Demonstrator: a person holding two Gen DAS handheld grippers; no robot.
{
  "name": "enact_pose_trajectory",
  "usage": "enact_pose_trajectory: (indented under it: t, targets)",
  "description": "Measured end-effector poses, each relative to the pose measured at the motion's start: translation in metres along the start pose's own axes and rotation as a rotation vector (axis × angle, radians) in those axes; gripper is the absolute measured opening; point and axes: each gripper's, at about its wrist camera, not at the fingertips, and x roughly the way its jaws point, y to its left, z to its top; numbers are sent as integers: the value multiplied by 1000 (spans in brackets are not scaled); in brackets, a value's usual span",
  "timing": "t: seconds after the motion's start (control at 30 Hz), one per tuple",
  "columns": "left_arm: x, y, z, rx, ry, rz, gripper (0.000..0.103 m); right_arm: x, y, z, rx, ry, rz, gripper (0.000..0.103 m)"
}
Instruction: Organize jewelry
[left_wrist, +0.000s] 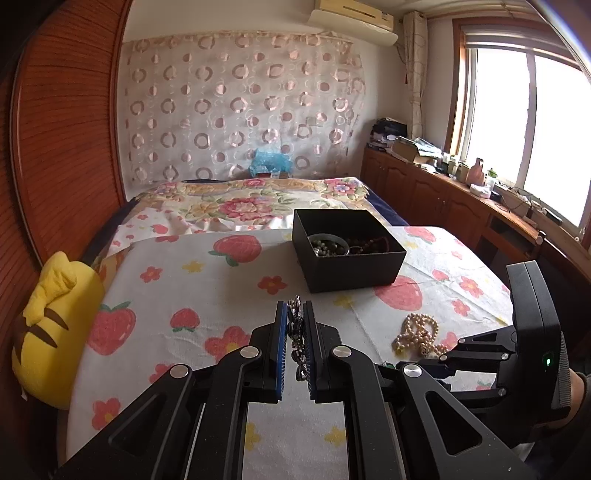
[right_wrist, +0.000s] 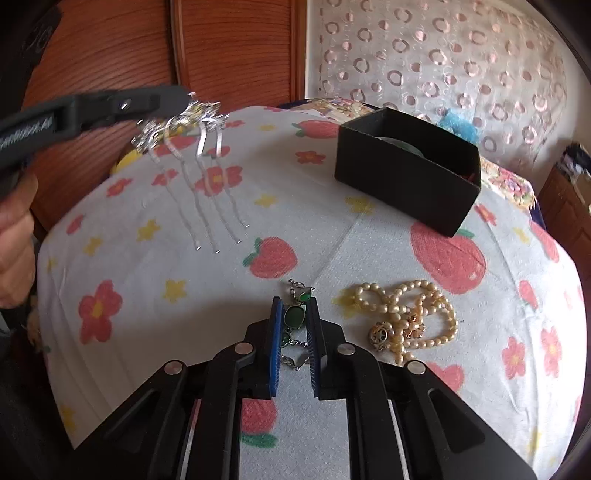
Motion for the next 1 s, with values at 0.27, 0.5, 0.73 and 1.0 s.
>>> enact_pose_trajectory:
  t: [0.27, 0.5, 0.73, 1.0]
  targets:
    - [9, -11, 9, 22, -14, -4, 8, -23, -15, 14, 11, -69, -11, 14]
    - [16, -19, 23, 36, -35, -13, 8, -52, -45, 41, 20, -147, -56, 14]
    - [26, -21, 36, 39, -38, -14, 8, -63, -86, 77, 44, -203, -84, 14]
    - [43, -20, 61, 39, -51, -8, 8, -46, -133, 116, 113, -210, -103, 14]
